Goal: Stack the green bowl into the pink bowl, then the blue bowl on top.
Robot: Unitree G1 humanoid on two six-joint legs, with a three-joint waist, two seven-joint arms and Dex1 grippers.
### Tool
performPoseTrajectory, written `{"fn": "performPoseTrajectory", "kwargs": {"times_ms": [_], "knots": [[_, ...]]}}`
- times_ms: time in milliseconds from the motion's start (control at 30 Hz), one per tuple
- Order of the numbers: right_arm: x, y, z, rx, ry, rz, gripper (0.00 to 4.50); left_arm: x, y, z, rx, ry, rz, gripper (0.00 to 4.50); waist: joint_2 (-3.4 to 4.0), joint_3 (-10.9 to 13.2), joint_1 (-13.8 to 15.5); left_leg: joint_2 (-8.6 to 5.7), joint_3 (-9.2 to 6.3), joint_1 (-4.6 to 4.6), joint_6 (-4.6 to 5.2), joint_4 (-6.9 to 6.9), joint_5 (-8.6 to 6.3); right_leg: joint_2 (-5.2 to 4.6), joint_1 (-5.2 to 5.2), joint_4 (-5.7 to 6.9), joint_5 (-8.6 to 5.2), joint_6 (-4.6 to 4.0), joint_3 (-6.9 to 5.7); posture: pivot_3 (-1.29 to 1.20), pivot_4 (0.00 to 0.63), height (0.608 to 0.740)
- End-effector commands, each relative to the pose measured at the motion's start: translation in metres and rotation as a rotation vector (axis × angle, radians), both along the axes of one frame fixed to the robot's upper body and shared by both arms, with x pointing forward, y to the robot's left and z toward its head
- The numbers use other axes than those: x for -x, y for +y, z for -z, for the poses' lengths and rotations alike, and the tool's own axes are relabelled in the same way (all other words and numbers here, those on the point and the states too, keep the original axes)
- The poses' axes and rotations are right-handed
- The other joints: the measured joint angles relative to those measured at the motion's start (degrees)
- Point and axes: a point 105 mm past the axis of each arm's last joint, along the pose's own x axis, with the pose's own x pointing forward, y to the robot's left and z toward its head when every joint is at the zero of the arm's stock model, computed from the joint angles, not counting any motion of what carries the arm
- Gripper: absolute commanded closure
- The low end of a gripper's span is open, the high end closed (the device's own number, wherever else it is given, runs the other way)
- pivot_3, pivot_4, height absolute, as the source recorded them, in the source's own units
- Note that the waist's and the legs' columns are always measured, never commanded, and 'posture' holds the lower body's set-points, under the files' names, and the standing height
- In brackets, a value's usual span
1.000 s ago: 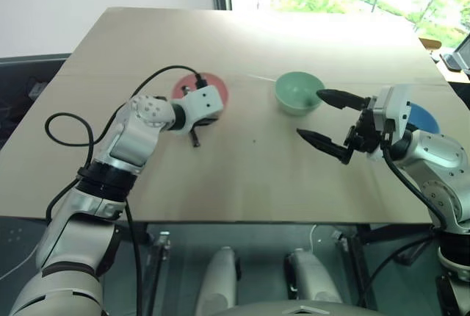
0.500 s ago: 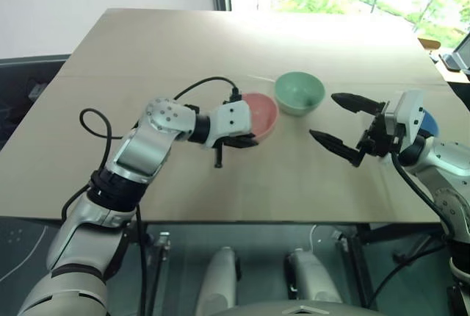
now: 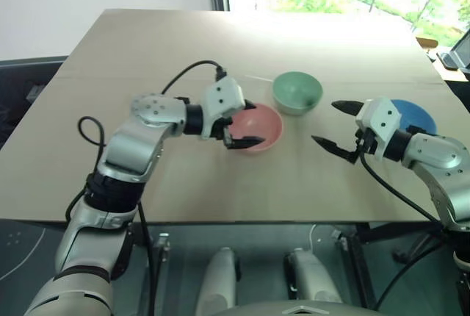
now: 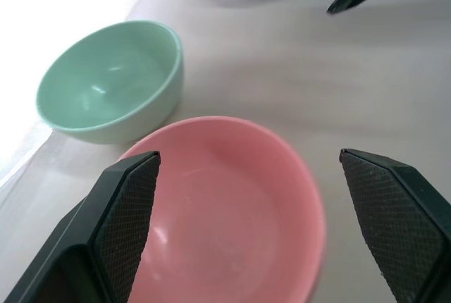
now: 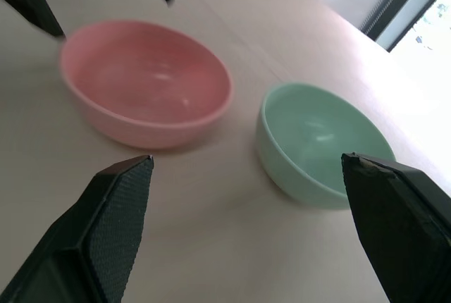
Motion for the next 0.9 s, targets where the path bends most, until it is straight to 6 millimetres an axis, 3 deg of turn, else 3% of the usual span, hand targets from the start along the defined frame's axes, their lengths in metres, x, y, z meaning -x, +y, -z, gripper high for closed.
{"fn": "performPoseTrajectory", "kwargs": {"times_ms": [33, 200, 433, 567, 600, 700, 833, 900], "knots": [[-0.034, 0.001, -0.004, 0.174, -0.083, -0.007, 0.00, 0.013, 0.030, -0.034, 0.265, -0.152, -0.046, 0.12, 0.05, 0.00, -0.80, 0.00, 0.01, 0.00, 0.00, 0.00, 0.00, -0.01, 0.01, 0.01, 0.00, 0.00, 0.01, 0.00, 0.150, 0.740], [-0.064, 0.018, 0.000, 0.272, -0.117, -0.084, 0.00, 0.028, 0.055, -0.030, 0.315, -0.119, -0.108, 0.12, 0.00, 0.02, -0.85, 0.02, -0.01, -0.01, 0.00, -0.05, 0.00, 0.00, -0.03, 0.00, 0.00, -0.01, -0.02, 0.00, 0.150, 0.740], [-0.084, 0.036, 0.010, 0.349, -0.086, -0.185, 0.00, 0.052, 0.069, -0.023, 0.379, -0.068, -0.143, 0.12, -0.02, 0.03, -0.65, -0.02, -0.01, -0.05, -0.01, -0.06, 0.00, -0.10, -0.01, -0.05, 0.01, -0.01, -0.04, 0.00, 0.150, 0.740], [-0.090, 0.039, 0.012, 0.359, -0.079, -0.201, 0.85, 0.061, 0.073, -0.019, 0.374, -0.039, -0.159, 0.00, -0.02, 0.03, -0.75, -0.01, -0.04, -0.04, -0.01, -0.07, 0.00, -0.08, -0.01, -0.02, 0.02, -0.02, -0.07, 0.00, 0.150, 0.740], [-0.090, 0.039, 0.013, 0.361, -0.076, -0.206, 1.45, 0.063, 0.074, -0.018, 0.375, -0.036, -0.162, 0.00, -0.01, 0.03, -0.88, -0.01, -0.03, -0.02, -0.01, -0.07, 0.00, -0.08, -0.01, -0.02, 0.01, -0.02, -0.06, 0.00, 0.150, 0.740], [-0.092, 0.040, 0.016, 0.379, -0.077, -0.218, 2.36, 0.065, 0.074, -0.018, 0.377, -0.030, -0.174, 0.00, 0.00, 0.04, -0.95, -0.01, -0.02, -0.02, -0.01, -0.08, 0.00, -0.09, -0.01, -0.02, 0.02, -0.02, -0.06, 0.00, 0.150, 0.740], [-0.093, 0.042, 0.017, 0.385, -0.081, -0.228, 4.11, 0.067, 0.074, -0.016, 0.376, -0.024, -0.180, 0.00, 0.00, 0.04, -0.97, 0.00, -0.02, 0.00, -0.01, -0.09, 0.00, -0.08, -0.01, 0.00, 0.01, -0.02, -0.05, 0.00, 0.150, 0.740], [-0.094, 0.041, 0.018, 0.403, -0.090, -0.228, 4.49, 0.068, 0.072, -0.014, 0.376, -0.017, -0.177, 0.00, 0.01, 0.04, -0.96, 0.00, -0.02, 0.00, -0.01, -0.09, 0.00, -0.08, -0.01, 0.00, 0.02, -0.03, -0.05, 0.00, 0.150, 0.740]]}}
